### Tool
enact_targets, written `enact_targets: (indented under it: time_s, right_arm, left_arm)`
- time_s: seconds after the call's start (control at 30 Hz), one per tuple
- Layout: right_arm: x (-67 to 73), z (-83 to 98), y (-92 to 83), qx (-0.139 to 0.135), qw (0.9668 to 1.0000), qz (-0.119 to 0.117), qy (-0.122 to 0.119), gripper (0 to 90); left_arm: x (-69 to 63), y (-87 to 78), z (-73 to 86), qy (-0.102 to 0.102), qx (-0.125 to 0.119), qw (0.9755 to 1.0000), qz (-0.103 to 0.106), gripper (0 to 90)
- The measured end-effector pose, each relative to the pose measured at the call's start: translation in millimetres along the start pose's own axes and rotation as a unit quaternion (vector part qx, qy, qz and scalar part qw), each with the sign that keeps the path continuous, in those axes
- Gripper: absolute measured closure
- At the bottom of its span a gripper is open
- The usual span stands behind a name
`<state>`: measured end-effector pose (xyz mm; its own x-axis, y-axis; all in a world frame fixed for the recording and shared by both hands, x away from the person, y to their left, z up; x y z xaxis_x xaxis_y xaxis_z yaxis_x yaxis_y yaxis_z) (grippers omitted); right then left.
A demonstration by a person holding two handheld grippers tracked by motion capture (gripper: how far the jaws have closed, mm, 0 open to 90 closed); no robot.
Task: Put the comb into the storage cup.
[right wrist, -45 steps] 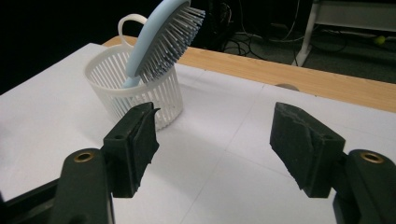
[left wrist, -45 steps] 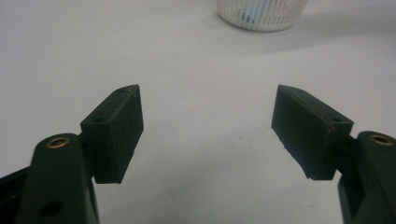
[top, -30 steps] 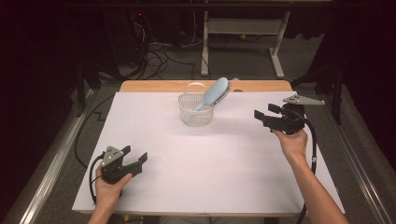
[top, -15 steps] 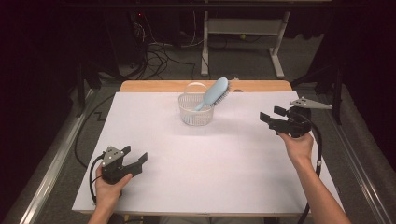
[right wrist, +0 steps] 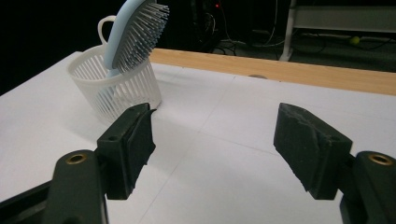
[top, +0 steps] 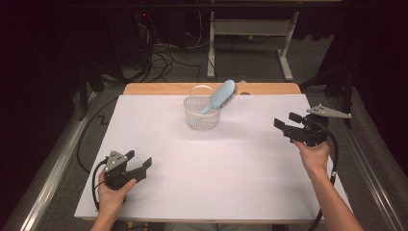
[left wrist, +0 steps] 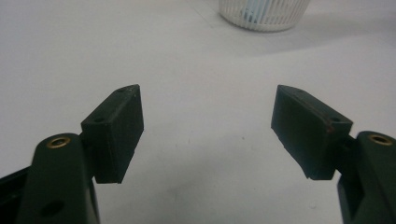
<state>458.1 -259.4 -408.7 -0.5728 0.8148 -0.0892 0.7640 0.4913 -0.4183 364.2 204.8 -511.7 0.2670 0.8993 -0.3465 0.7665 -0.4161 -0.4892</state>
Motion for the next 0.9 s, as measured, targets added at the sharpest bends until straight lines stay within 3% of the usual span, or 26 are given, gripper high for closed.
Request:
enact_targets:
  time_s: [0.9]
  right_arm:
    - [-5.1,15.7,-23.4,-0.016,0.9998,0.008,0.007,26.5]
  left_arm:
    - [0.2,-0.9,-0.4,-0.001,-0.001,1.0000,-0.001,26.3]
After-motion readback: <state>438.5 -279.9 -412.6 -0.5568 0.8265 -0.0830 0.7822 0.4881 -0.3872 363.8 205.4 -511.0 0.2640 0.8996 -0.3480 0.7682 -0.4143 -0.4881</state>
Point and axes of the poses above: each handheld gripper's, and its own axes: y roughly forward along the jaws, z roughly out of its underside, x roughly to its left, the point moved 9 cm from there along y, roughly forward along the jaws, and after that the axes turned 15 degrees about -y, right-handed, at the moved point
